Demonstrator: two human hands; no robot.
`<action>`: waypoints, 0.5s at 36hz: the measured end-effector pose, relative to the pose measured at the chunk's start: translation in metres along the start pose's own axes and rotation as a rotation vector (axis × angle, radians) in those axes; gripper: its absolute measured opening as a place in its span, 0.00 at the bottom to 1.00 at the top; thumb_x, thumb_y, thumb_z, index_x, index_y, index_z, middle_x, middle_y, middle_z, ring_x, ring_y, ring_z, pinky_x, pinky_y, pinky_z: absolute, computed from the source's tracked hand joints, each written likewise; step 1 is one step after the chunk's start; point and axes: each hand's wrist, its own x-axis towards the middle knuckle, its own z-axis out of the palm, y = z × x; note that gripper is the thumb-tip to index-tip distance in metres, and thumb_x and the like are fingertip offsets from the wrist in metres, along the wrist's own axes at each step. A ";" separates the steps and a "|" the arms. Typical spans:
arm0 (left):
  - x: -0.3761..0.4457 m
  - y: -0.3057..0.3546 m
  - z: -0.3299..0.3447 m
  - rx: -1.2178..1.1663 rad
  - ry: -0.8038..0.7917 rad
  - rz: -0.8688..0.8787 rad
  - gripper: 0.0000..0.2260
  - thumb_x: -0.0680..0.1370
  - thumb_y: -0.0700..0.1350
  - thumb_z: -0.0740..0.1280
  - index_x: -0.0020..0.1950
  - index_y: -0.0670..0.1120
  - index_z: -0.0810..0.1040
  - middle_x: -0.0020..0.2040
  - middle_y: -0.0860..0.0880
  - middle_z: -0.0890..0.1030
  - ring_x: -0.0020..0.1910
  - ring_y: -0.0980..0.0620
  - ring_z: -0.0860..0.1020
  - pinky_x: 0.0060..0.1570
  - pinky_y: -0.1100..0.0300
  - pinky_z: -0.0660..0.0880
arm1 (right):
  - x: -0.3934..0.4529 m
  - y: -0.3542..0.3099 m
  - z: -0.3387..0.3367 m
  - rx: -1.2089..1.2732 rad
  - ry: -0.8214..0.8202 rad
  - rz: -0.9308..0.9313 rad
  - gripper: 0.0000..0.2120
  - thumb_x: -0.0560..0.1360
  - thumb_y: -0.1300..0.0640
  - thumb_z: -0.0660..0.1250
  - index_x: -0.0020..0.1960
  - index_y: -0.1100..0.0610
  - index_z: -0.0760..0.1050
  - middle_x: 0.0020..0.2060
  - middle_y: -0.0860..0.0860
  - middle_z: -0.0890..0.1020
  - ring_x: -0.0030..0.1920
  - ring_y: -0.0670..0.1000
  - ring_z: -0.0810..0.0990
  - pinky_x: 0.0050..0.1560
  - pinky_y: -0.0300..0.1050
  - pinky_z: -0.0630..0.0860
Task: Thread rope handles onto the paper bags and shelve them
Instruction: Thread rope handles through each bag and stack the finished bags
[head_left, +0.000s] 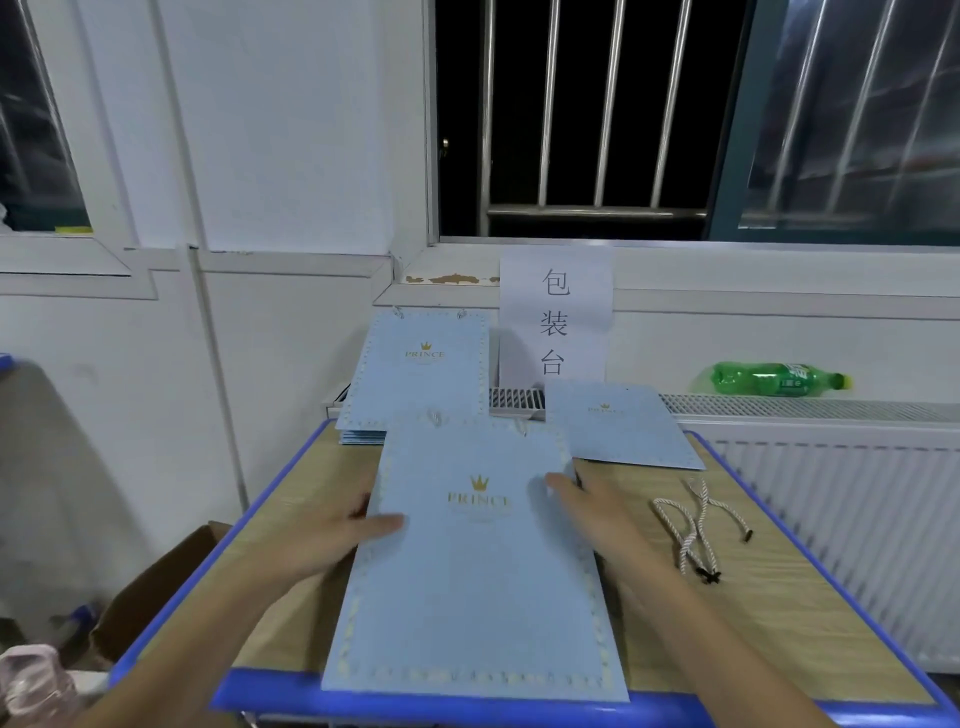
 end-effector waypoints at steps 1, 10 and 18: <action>0.002 0.010 0.002 -0.029 0.019 0.047 0.32 0.70 0.53 0.73 0.72 0.55 0.65 0.64 0.58 0.77 0.62 0.55 0.77 0.59 0.56 0.75 | 0.003 -0.006 -0.002 0.030 0.015 0.000 0.09 0.77 0.55 0.61 0.44 0.61 0.68 0.35 0.52 0.69 0.36 0.50 0.68 0.35 0.43 0.63; 0.058 0.060 -0.016 -0.238 0.408 0.039 0.21 0.80 0.40 0.62 0.72 0.51 0.65 0.64 0.59 0.69 0.65 0.54 0.70 0.51 0.67 0.66 | 0.036 -0.050 -0.022 0.558 -0.081 0.056 0.22 0.76 0.54 0.66 0.68 0.50 0.66 0.62 0.45 0.72 0.58 0.51 0.75 0.54 0.47 0.76; 0.069 0.075 -0.044 -0.493 0.511 -0.045 0.15 0.82 0.41 0.58 0.68 0.40 0.69 0.39 0.50 0.84 0.38 0.60 0.82 0.24 0.71 0.71 | 0.012 -0.055 -0.019 0.540 -0.325 -0.007 0.11 0.78 0.64 0.59 0.58 0.57 0.76 0.44 0.51 0.81 0.36 0.49 0.80 0.24 0.38 0.71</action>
